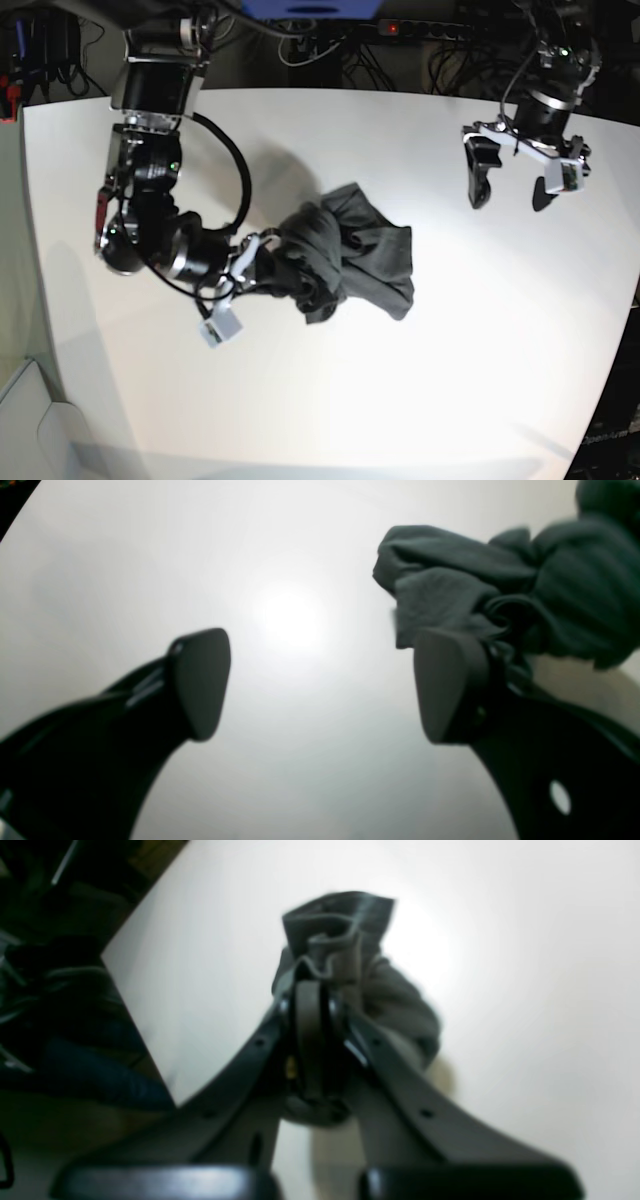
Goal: Layout the t-shirt on the table in an organized manner, then fold the t-shirt properly
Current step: 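Swing the grey shirt bundle with the right gripper and lay it down, then open the right gripper, release the shirt, and regrasp its knotted end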
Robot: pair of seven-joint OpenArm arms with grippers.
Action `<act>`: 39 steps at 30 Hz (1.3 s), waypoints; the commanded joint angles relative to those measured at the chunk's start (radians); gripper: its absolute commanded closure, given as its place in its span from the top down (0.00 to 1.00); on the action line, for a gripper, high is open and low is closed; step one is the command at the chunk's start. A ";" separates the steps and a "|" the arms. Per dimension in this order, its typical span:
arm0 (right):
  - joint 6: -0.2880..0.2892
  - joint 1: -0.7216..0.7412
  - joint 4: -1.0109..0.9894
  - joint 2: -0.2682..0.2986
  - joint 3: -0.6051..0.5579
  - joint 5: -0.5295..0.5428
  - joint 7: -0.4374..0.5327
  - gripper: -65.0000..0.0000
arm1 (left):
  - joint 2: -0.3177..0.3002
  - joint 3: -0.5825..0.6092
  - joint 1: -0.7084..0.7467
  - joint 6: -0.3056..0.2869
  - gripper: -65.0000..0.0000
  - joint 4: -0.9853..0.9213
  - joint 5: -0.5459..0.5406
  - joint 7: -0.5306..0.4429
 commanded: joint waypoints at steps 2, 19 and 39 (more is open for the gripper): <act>0.007 0.030 -0.091 0.018 -0.002 0.035 0.079 0.00 | -0.003 0.027 -0.001 -0.003 0.86 0.020 -0.008 -0.030; 0.007 0.265 -0.539 0.031 -0.009 0.034 0.283 0.14 | -0.004 0.074 0.002 -0.002 0.86 0.021 -0.007 -0.031; 0.007 0.221 -0.363 0.228 -0.002 0.041 0.272 0.58 | 0.005 0.156 -0.023 -0.002 0.86 0.021 -0.007 -0.031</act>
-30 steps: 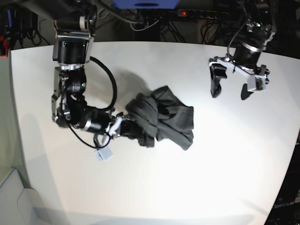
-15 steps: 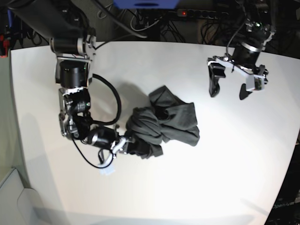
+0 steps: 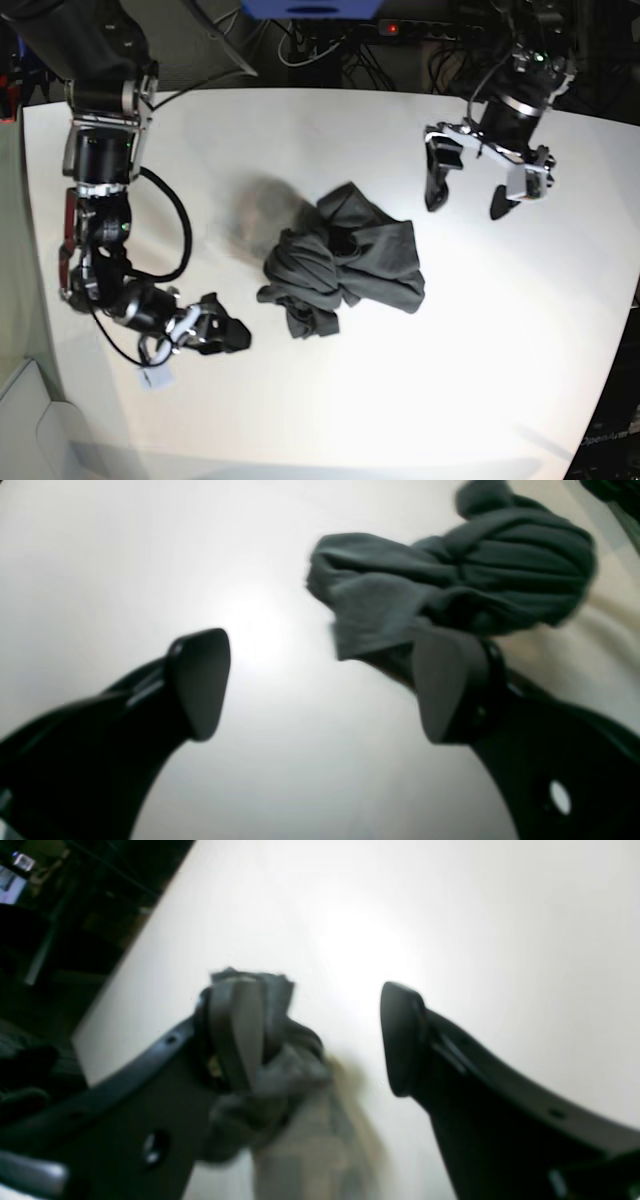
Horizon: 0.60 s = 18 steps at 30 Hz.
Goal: Layout the t-shirt on the table in an organized manner, then fold the t-shirt properly
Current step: 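Open the right gripper, release the shirt, and regrasp its knotted end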
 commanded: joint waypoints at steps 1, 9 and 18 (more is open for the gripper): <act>0.007 -0.007 0.052 0.021 0.001 0.020 -0.013 0.58 | -0.007 0.010 -0.005 -0.005 0.86 0.021 -0.010 -0.025; 0.007 -0.300 0.441 0.052 -0.006 0.013 -0.067 0.58 | 0.013 0.113 -0.039 -0.004 0.86 0.010 -0.007 -0.024; 0.007 -0.327 0.503 0.046 -0.149 0.013 -0.062 0.58 | 0.006 0.120 -0.051 -0.004 0.86 0.010 -0.007 -0.024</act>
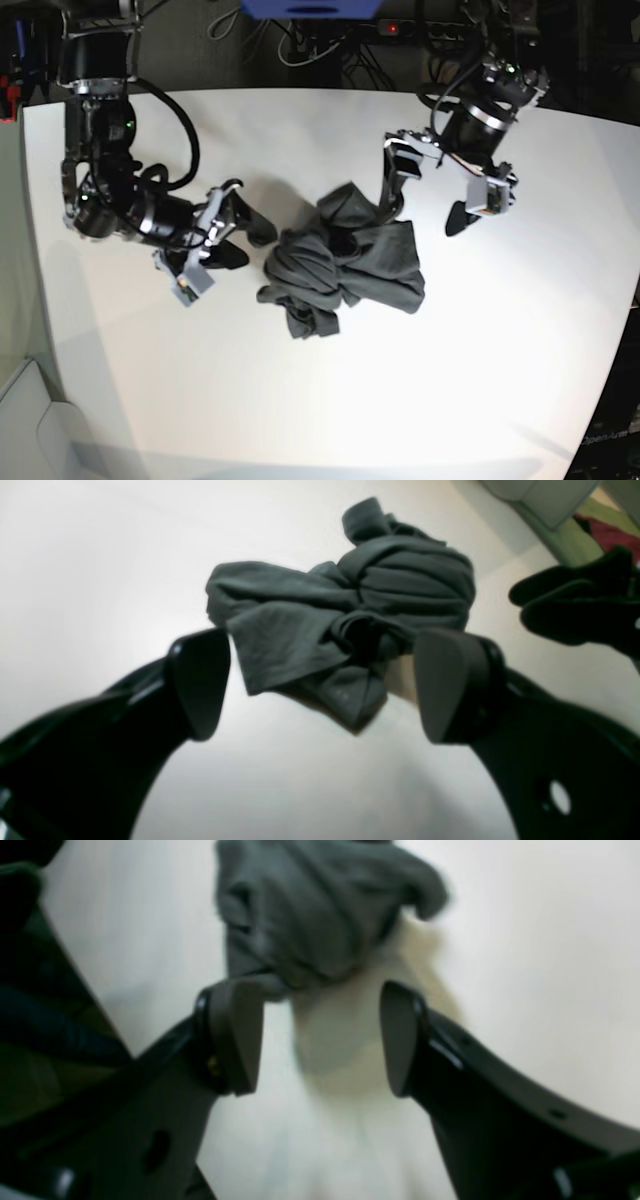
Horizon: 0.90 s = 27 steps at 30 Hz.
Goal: Layout the t-shirt on the table in an organized manner, then fold the t-shirt properly
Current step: 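Open the right gripper, release the shirt, and regrasp its knotted end, then lower the left gripper onto the shirt bundle beside the right gripper and grasp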
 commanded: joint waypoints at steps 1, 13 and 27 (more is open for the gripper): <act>0.004 0.039 0.017 -0.007 -0.009 0.020 0.019 0.58 | -0.008 -0.001 -0.001 -0.007 0.86 0.016 -0.012 -0.024; 0.004 0.209 -0.130 0.013 -0.024 0.018 0.019 0.58 | -0.005 0.000 0.010 -0.007 0.86 -0.062 -0.012 -0.024; 0.004 0.214 -0.131 0.015 -0.159 0.018 0.057 0.58 | -0.002 0.000 0.010 -0.007 0.86 -0.062 -0.012 -0.024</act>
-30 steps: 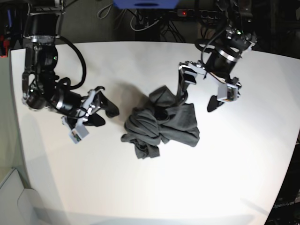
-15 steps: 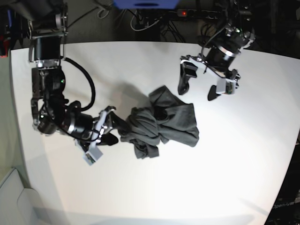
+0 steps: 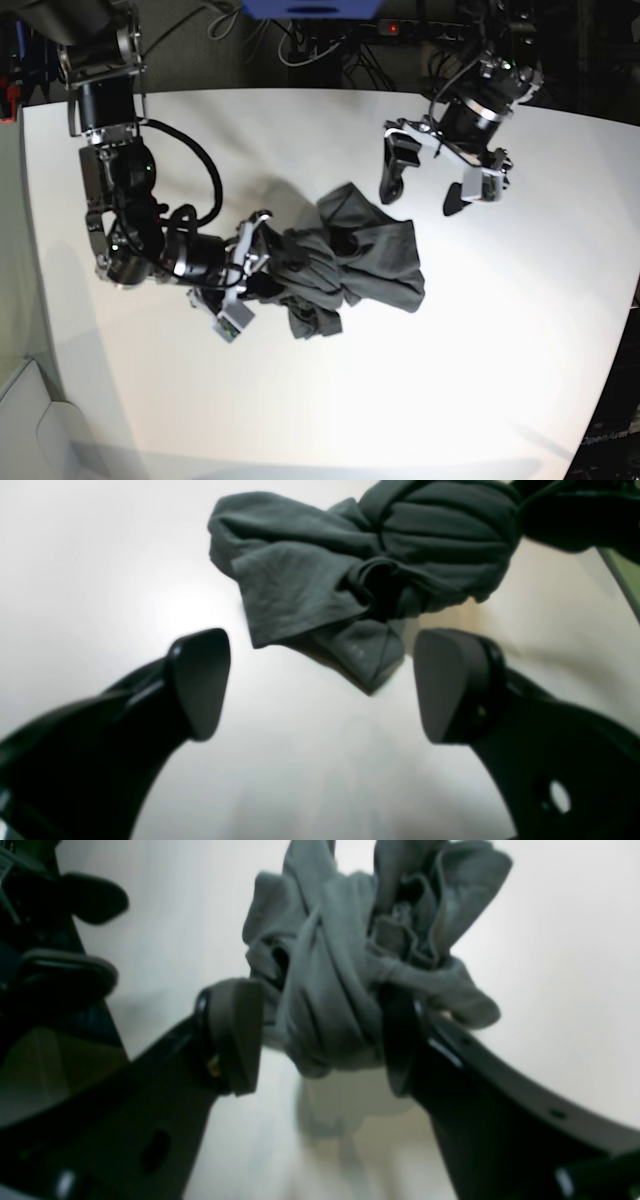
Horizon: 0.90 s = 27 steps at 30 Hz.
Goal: Layout the t-shirt on the table in an organized manner, then fold the t-shirt properly
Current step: 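Lower the left gripper onto the shirt bundle beside the right gripper and grasp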
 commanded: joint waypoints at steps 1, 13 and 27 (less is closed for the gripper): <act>0.006 0.028 0.010 0.008 0.006 0.022 0.033 0.58 | 0.000 0.000 -0.003 -0.008 0.86 0.016 -0.012 -0.023; 0.006 0.028 0.009 0.008 0.005 0.021 0.041 0.48 | 0.000 0.000 -0.008 -0.008 0.86 0.016 -0.012 -0.025; 0.006 0.029 0.009 -0.081 -0.003 -0.214 0.035 0.15 | -0.002 -0.001 -0.003 -0.008 0.86 0.019 -0.012 -0.029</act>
